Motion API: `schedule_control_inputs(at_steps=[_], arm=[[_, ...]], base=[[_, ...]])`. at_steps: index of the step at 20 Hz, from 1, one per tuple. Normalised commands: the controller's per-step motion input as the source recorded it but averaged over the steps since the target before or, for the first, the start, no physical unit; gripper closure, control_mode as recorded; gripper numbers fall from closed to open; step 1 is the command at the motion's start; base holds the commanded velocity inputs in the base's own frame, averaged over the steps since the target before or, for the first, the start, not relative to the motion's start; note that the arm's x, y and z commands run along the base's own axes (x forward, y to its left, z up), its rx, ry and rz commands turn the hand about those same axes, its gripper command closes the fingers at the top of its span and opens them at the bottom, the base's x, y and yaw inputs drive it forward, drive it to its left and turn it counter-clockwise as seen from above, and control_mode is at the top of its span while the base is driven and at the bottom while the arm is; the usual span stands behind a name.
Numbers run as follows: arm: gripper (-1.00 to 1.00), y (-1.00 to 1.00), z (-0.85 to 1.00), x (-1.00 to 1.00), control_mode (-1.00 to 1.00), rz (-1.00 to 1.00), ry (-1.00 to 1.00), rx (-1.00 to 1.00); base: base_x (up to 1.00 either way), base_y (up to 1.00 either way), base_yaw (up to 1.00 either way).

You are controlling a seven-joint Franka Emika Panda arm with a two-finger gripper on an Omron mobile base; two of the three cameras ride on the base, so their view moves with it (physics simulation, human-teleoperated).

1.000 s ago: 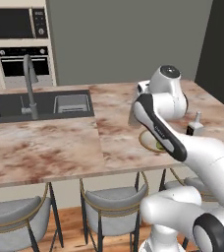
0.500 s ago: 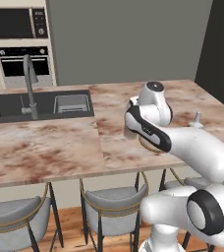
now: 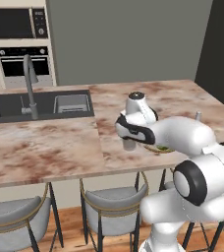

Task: There is a bowl on the dining counter. Grab a lemon wedge from the fridge and place it in the bowl. Then get the liquor bottle and glass cup from the cabinet and place them next to the bowl.

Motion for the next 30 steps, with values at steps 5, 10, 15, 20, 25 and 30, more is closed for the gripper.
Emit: schedule_control_inputs(at_steps=[5, 10, 15, 20, 25, 30], arm=[[1.0, 0.0, -0.36, 0.46, -1.0, 0.06, 0.01, 0.0], [1.0, 0.0, -0.37, 0.36, -1.0, 0.07, -0.03, 0.0], [1.0, 0.0, -0.31, 0.29, -1.0, 0.06, -0.01, 0.0], [1.0, 0.0, -0.19, 0.14, -1.0, 0.08, 0.0, 0.01], [1.0, 0.0, -0.26, 0.0, -1.0, 0.07, 0.0, 0.0], [1.0, 0.0, -0.31, 0.0, -1.0, 0.05, -0.02, 0.0]], base=[[0.0, 0.0, 0.0], [0.0, 0.0, 0.0], [0.0, 0.0, 0.0], [0.0, 0.0, 0.0], [0.0, 0.0, 0.0], [0.0, 0.0, 0.0]])
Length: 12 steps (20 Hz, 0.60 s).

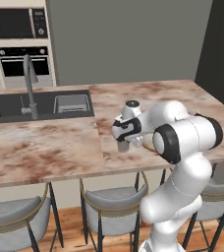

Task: There is a bowl on the dining counter. Grab a lemon wedge from the fridge and place it in the bowl. Then get the liquor bottle and glass cup from the cabinet and place them next to the bowl.

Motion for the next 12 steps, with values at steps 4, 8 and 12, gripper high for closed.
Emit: schedule_control_inputs(at_steps=[4, 8, 12], arm=[[-1.0, 0.01, -0.36, -0.01, -1.0, 0.03, -0.03, 0.0], [-1.0, 0.01, -0.09, -0.15, -1.0, 0.0, -0.09, 0.0], [-1.0, 0.0, 0.0, -0.34, -1.0, 0.0, -0.15, 0.0]], base=[[0.0, 0.0, 0.0], [0.0, 0.0, 0.0], [0.0, 0.0, 0.0]])
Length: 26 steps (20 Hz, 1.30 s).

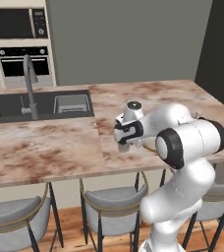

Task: There is a bowl on the dining counter. Grab a lemon wedge from the fridge and place it in the bowl. Then get the liquor bottle and glass cup from the cabinet and place them next to the bowl.

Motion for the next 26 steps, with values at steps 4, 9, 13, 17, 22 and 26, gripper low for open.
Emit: schedule_control_inputs(at_steps=[4, 9, 13, 17, 22, 26], arm=[[-1.0, -0.05, 0.26, -0.45, -1.0, 0.0, -0.12, 0.0], [-1.0, -0.21, 0.73, -0.37, -1.0, 0.0, -0.09, 0.0], [-1.0, -0.21, 0.94, -0.39, -1.0, 0.0, -0.09, 0.0], [-1.0, -0.12, 0.88, -0.43, -1.0, 0.0, -0.05, 0.0], [-1.0, -0.03, 0.81, -0.61, -1.0, 0.0, -0.05, 0.0], [-1.0, 0.0, 0.65, -0.94, -1.0, 0.0, -0.12, 0.0]], base=[[0.0, 0.0, 0.0], [0.0, 0.0, 0.0], [0.0, 0.0, 0.0], [0.0, 0.0, 0.0], [0.0, 0.0, 0.0], [0.0, 0.0, 0.0]])
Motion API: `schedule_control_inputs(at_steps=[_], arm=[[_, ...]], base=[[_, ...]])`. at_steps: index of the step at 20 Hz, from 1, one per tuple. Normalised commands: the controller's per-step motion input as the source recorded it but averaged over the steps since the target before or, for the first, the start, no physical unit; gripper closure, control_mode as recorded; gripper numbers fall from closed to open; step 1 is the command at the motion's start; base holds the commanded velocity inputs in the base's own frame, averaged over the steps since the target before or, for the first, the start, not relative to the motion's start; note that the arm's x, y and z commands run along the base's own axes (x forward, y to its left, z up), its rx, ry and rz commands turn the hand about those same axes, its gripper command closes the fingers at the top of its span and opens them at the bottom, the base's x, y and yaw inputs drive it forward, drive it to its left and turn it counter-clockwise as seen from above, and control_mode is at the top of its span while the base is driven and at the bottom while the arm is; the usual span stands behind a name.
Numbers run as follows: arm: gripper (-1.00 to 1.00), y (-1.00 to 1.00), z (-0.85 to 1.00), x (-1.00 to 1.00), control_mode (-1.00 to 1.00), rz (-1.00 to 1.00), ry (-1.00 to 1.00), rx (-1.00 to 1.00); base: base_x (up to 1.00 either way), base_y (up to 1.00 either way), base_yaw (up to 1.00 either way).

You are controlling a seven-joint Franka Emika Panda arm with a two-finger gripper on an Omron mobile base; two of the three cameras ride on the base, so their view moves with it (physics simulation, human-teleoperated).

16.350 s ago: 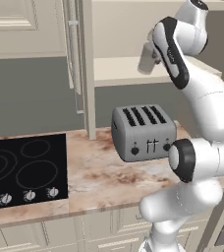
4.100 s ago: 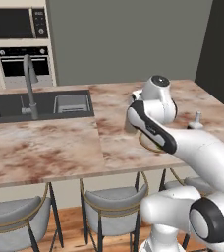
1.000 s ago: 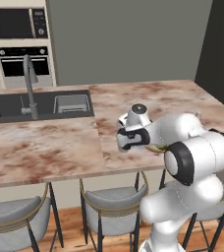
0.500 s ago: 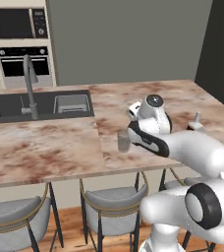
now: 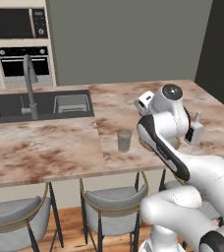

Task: There is a bowl on the dining counter. Grab a lemon wedge from the fridge and place it in the bowl. Then get the liquor bottle and glass cup from the cabinet and place them next to the bowl.

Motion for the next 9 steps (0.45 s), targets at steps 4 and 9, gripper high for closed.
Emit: schedule_control_inputs(at_steps=[4, 9], arm=[[-1.0, 0.0, 0.62, -1.0, -1.0, 0.0, -0.2, 0.0], [-1.0, 0.0, 0.58, -1.0, -1.0, 0.0, -0.21, 0.0]], base=[[0.0, 0.0, 0.0], [0.0, 0.0, 0.0]])
